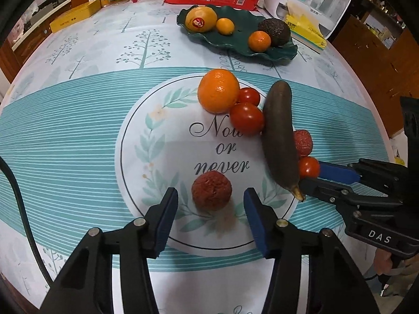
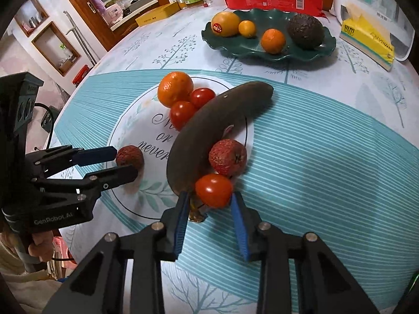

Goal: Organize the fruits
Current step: 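Grasp the red lychee with the left tool while the right tool grasps a cherry tomato, then carry the lychee and cherry tomato over the green plate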

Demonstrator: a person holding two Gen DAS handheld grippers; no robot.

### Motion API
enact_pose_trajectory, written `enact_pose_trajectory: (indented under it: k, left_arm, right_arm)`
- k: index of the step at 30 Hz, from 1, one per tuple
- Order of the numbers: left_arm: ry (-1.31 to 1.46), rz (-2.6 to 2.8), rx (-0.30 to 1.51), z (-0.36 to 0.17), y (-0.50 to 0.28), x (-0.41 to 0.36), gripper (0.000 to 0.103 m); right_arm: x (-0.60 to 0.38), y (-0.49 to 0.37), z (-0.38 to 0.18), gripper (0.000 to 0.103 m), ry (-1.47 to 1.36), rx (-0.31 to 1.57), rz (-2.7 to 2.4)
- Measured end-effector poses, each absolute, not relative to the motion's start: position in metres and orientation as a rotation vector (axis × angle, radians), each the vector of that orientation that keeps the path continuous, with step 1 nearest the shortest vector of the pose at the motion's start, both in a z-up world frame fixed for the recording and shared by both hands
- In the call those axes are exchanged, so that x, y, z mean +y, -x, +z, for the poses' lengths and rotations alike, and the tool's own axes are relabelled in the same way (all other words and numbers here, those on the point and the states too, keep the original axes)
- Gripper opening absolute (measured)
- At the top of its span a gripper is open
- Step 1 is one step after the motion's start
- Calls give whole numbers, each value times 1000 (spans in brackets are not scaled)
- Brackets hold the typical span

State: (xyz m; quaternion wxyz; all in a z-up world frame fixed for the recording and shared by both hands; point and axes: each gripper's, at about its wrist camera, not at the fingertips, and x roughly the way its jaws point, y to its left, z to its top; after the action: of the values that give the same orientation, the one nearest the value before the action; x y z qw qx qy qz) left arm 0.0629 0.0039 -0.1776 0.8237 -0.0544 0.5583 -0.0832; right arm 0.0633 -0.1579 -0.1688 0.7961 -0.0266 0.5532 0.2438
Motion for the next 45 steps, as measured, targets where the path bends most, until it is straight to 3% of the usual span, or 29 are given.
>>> enact_pose_trajectory:
  k: [7,13,25,38,45]
  left_arm:
    - [105,-184,1196,-182,-63,-1,49]
    - [108,-206,1196,-183,-63,-2,29]
    - [117,-209,1171,-165,-42,8,29]
    - [7,-245,979,-37,-55,6,29]
    - [-114,-239,898,32,-106,-2,29]
  right_arm:
    - [-162,-66,-172,32,27,1190,544]
    - [-161,-65,-171,29,29,1180,540]
    - [-158,-42,-153,28,42,1130,567]
    - [-161,-42,-61,28,64,950,524]
    - [-177,-83,5,28,33,854,445]
